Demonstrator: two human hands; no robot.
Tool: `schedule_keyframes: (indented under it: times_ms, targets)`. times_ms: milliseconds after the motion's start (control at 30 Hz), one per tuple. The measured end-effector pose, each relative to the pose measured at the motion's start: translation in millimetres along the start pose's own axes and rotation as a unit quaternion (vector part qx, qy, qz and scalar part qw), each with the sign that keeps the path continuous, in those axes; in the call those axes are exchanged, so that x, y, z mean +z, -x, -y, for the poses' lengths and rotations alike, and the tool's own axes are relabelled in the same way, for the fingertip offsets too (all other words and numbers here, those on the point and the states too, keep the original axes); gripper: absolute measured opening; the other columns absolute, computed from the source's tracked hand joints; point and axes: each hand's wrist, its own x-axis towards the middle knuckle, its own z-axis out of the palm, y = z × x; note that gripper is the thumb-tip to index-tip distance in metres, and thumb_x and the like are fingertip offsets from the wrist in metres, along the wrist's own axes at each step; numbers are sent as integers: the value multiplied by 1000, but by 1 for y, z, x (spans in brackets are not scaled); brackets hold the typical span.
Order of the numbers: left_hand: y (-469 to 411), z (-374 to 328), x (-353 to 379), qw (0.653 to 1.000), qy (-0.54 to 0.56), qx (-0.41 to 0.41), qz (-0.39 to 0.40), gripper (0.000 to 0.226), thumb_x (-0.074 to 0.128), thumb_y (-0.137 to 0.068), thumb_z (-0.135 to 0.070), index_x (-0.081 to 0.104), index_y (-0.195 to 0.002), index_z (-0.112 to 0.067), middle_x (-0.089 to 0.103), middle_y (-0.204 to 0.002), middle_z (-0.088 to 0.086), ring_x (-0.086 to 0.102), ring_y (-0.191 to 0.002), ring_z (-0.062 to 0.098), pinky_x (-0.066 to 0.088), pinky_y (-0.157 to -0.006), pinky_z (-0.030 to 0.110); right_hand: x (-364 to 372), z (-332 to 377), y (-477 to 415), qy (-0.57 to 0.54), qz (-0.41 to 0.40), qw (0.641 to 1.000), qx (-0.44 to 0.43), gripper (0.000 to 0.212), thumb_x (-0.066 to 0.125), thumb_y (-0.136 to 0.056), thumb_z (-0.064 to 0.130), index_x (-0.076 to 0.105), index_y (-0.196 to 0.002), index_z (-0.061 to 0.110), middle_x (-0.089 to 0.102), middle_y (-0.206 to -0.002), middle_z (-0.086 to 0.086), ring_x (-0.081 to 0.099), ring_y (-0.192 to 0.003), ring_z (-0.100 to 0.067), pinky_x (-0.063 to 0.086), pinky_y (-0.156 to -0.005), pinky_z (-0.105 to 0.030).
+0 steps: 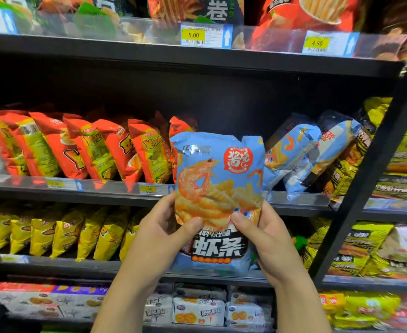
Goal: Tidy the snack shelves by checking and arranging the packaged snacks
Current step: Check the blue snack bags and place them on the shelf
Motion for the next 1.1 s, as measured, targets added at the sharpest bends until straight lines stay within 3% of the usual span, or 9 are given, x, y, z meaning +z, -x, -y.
schedule_keyframes:
  times_ms: [100, 200, 300, 433, 533, 633, 800, 967, 1100]
  targets:
    - [2, 2, -4, 999, -43, 13, -2, 52, 78, -85, -19, 64, -134, -26, 76, -122, -11, 70, -114, 5, 54, -89, 16, -6, -5, 0, -14, 24, 999, -16, 56, 79, -82, 13, 58, -134, 12, 75, -125, -9, 71, -119, -25, 59, -93, -32]
    - [4, 5, -7, 997, -70, 18, 1, 53, 77, -89, -2, 62, -134, -25, 75, -123, -10, 69, -115, 7, 55, -94, 20, -10, -8, 2, 15, 31, 999, -41, 49, 73, -78, -2, 60, -123, 7, 79, -105, -2, 75, -98, -15, 59, -83, -26]
    - [6, 10, -11, 996, -88, 25, 1, 56, 76, -88, 8, 66, -127, -31, 75, -120, -9, 69, -115, 11, 54, -93, 21, -10, -7, 5, 37, 32, 998, -48, 58, 83, -67, -15, 60, -115, 7, 81, -95, 2, 76, -90, -10, 60, -74, -24]
    - [7, 9, -14, 995, -94, 28, 5, 60, 77, -88, 7, 68, -122, -41, 75, -123, -8, 68, -117, 11, 53, -93, 24, -8, -5, 7, 39, 23, 998, -50, 54, 77, -63, -7, 60, -112, 7, 81, -94, 4, 76, -88, -7, 59, -73, -21]
    - [8, 7, -13, 996, -90, 23, 0, 49, 81, -86, -8, 67, -127, -31, 75, -120, -9, 70, -113, 11, 55, -88, 23, -10, -4, 7, 49, 28, 998, -37, 57, 84, -70, -11, 61, -119, 8, 80, -101, 0, 75, -95, -10, 59, -79, -22]
    - [9, 4, -12, 998, -69, 2, -9, 48, 88, -81, -26, 70, -125, -33, 77, -114, -7, 72, -101, 13, 59, -76, 27, -9, -1, 9, 58, 30, 998, -20, 54, 85, -82, 7, 60, -130, 13, 78, -117, -1, 73, -110, -15, 58, -88, -25]
    - [5, 0, -7, 998, -26, -38, -38, 56, 94, -74, -37, 70, -124, -27, 80, -114, -7, 74, -108, 10, 57, -89, 28, -1, 9, 8, 67, 6, 997, 24, 46, 73, -85, 30, 66, -128, 16, 79, -118, 3, 74, -113, -15, 60, -90, -28]
    - [-4, -10, -1, 993, 19, -96, -63, 73, 90, -58, -55, 72, -117, -16, 81, -108, -2, 76, -107, 19, 56, -102, 49, 13, 15, 3, 27, -36, 993, 105, 49, 75, -83, 46, 76, -114, 8, 81, -109, -12, 77, -104, -32, 59, -94, -48]
    - [-7, -23, -1, 990, 17, -129, -62, 66, 83, -61, -59, 71, -107, -13, 82, -97, 1, 78, -98, 24, 60, -96, 49, 19, 25, 1, 27, -53, 987, 149, 43, 72, -91, 42, 78, -109, 4, 81, -102, -14, 79, -95, -30, 62, -82, -40]
